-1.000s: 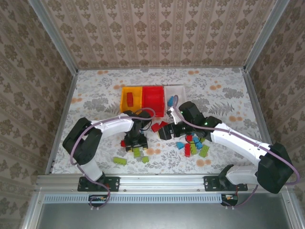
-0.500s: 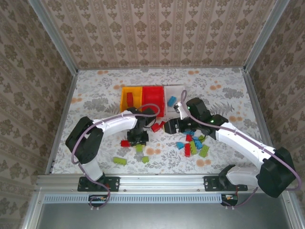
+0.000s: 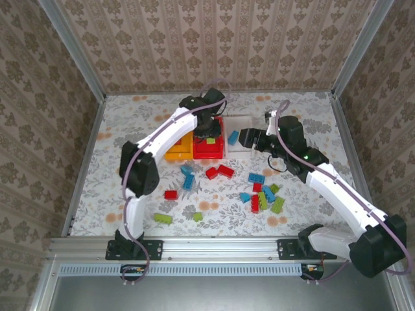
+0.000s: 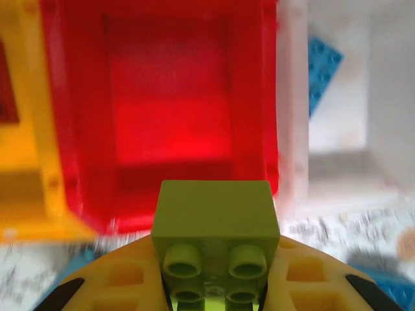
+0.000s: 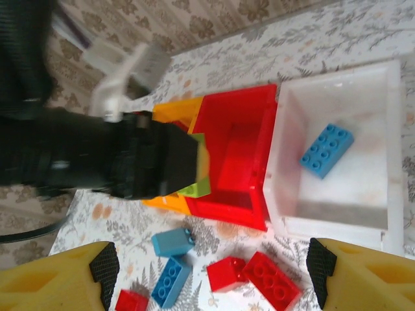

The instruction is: Sort the legos into containers by color

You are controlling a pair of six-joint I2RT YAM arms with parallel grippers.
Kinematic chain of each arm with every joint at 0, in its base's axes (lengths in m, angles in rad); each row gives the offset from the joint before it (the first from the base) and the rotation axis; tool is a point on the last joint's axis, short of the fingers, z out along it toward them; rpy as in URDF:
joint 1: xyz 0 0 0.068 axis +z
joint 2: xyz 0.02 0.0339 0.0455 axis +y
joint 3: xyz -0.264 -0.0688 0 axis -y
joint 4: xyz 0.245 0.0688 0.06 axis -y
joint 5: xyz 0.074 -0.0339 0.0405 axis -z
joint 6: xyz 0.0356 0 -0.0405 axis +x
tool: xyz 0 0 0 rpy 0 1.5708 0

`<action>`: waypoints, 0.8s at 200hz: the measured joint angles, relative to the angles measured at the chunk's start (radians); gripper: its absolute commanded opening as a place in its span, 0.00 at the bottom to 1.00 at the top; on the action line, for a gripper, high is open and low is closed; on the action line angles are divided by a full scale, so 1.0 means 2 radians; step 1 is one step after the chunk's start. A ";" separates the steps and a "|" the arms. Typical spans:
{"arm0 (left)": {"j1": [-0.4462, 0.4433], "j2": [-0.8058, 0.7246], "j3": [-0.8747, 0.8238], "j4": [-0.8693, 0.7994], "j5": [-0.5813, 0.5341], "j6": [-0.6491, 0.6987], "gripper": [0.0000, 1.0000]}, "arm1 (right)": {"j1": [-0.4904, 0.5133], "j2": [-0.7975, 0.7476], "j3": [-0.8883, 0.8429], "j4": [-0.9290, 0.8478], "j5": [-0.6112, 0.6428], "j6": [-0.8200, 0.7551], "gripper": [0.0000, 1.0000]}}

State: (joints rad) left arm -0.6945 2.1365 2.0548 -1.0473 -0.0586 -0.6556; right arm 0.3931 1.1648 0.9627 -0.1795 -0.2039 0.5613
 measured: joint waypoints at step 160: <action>0.023 0.052 0.034 -0.013 0.015 0.027 0.53 | -0.004 0.008 0.006 -0.149 0.074 0.016 0.72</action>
State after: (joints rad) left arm -0.6495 2.2406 2.1220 -1.0733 -0.0277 -0.6018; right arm 0.3859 1.1801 0.9745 -0.4770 -0.0551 0.5930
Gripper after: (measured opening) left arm 0.526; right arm 0.740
